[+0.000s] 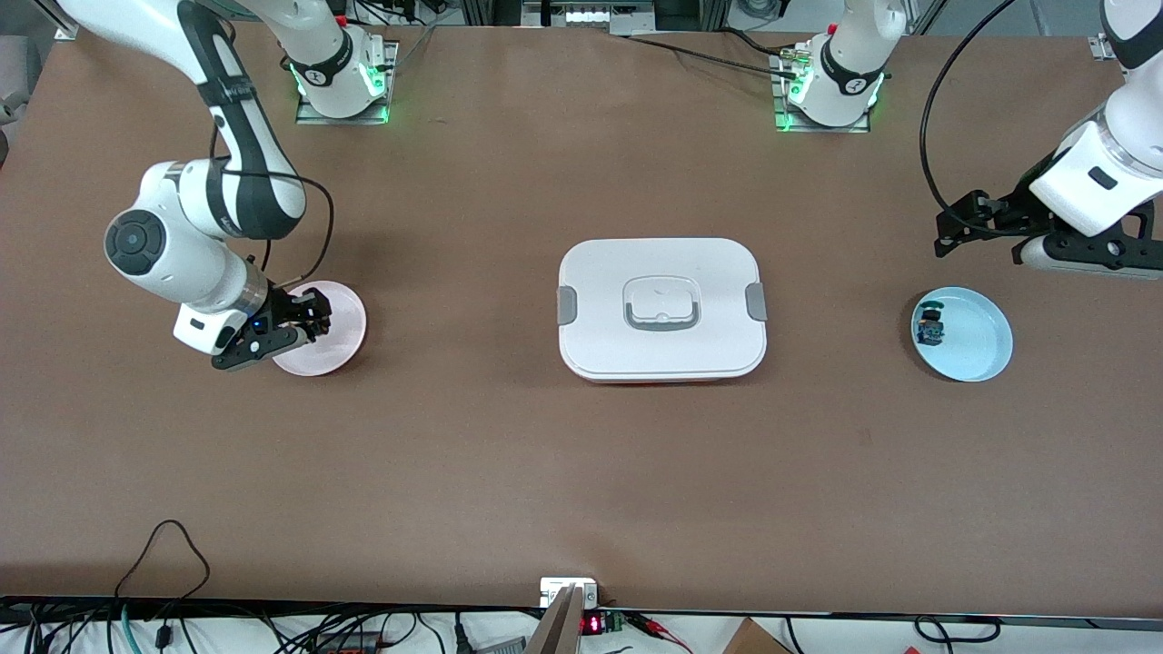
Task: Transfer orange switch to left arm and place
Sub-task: 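Lift the switch with the right gripper while the left gripper rises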
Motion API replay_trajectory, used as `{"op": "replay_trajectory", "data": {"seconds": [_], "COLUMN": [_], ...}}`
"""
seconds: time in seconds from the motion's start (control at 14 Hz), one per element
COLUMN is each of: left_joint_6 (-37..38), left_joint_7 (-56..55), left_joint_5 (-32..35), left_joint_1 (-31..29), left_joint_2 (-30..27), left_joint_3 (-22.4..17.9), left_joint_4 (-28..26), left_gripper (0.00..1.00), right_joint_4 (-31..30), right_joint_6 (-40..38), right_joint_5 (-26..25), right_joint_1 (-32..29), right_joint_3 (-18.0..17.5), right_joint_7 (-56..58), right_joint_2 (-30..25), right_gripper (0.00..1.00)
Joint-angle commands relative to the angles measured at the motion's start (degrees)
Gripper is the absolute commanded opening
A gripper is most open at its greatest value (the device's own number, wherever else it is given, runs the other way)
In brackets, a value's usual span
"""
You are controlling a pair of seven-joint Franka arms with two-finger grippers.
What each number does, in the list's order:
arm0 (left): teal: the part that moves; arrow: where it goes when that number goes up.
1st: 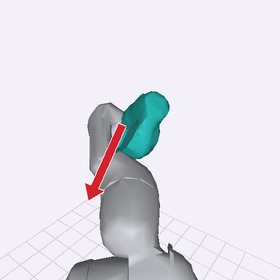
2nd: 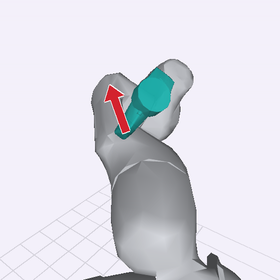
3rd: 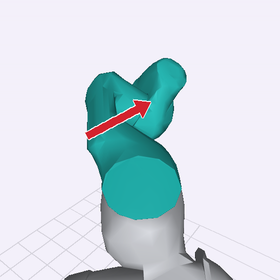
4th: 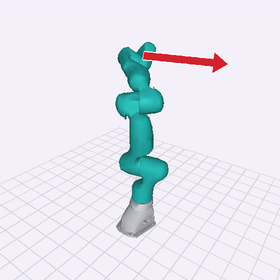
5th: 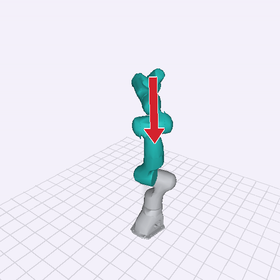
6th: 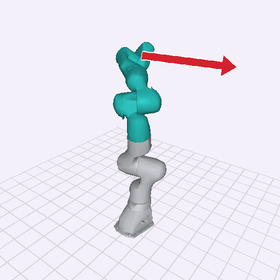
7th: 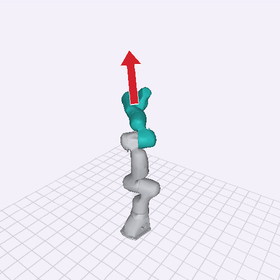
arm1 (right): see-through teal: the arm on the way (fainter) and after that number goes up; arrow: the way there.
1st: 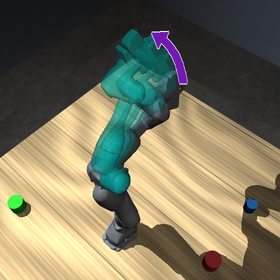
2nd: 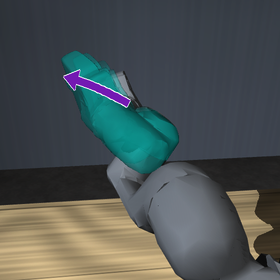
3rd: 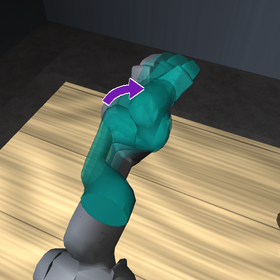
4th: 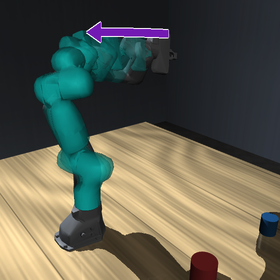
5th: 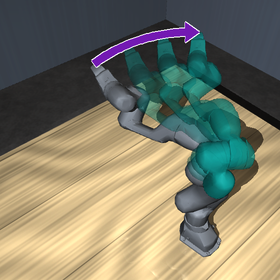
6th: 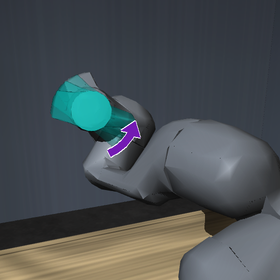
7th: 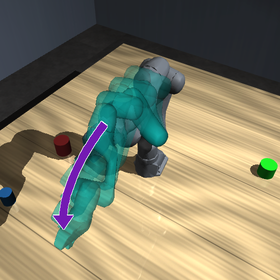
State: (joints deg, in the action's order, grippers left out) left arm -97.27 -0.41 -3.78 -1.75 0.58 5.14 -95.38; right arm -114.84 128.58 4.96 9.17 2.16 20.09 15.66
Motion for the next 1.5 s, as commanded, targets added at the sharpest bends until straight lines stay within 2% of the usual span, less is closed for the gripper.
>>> {"op": "replay_trajectory", "data": {"seconds": [0.0,0.21,0.36,0.5,0.86,1.0,1.21,1.43], "left_joint_6": [3.04,9.01,11.13,11.57,12.97,16.13,23.86,25.29], "left_joint_7": [0.85,0.85,0.93,0.93,1.28,1.28,1.55,1.81], "left_joint_5": [-4.2,-8.96,-11.33,-14.67,-24.42,-28.81,-39.35,-45.42], "left_joint_1": [-1.15,-1.76,-1.76,-1.76,-4.04,-5.62,-9.31,-10.38], "left_joint_2": [1.52,1.62,1.53,1.7,4.68,6.7,11.0,13.39], "left_joint_3": [-0.13,-0.13,-0.04,-0.13,-0.13,-0.13,-0.13,0.3], "left_joint_4": [1.87,1.96,1.87,1.78,1.78,1.78,1.78,0.99], "left_gripper": [1.0,1.0,1.0,1.0,1.0,1.0,1.0,1.0], "right_joint_4": [4.0,4.71,4.8,5.32,5.59,5.68,5.59,5.51], "right_joint_6": [-4.39,-5.26,-5.71,-5.71,-7.82,-7.82,-7.91,-7.91], "right_joint_5": [2.76,10.75,12.79,15.94,31.22,38.77,51.26,61.72], "right_joint_1": [-0.3,-0.21,-0.21,0.32,1.9,2.34,2.78,5.93], "right_joint_3": [-3.12,-5.76,-8.05,-9.98,-10.16,-10.25,-11.92,-12.27], "right_joint_7": [2.58,2.76,3.37,8.97,31.88,42.26,57.21,66.54], "right_joint_2": [-1.94,-4.14,-5.29,-6.43,-7.57,-7.93,-8.19,-7.49], "right_gripper": [0.0,0.0,0.0,0.0,0.0,0.0,0.0,0.0]}}
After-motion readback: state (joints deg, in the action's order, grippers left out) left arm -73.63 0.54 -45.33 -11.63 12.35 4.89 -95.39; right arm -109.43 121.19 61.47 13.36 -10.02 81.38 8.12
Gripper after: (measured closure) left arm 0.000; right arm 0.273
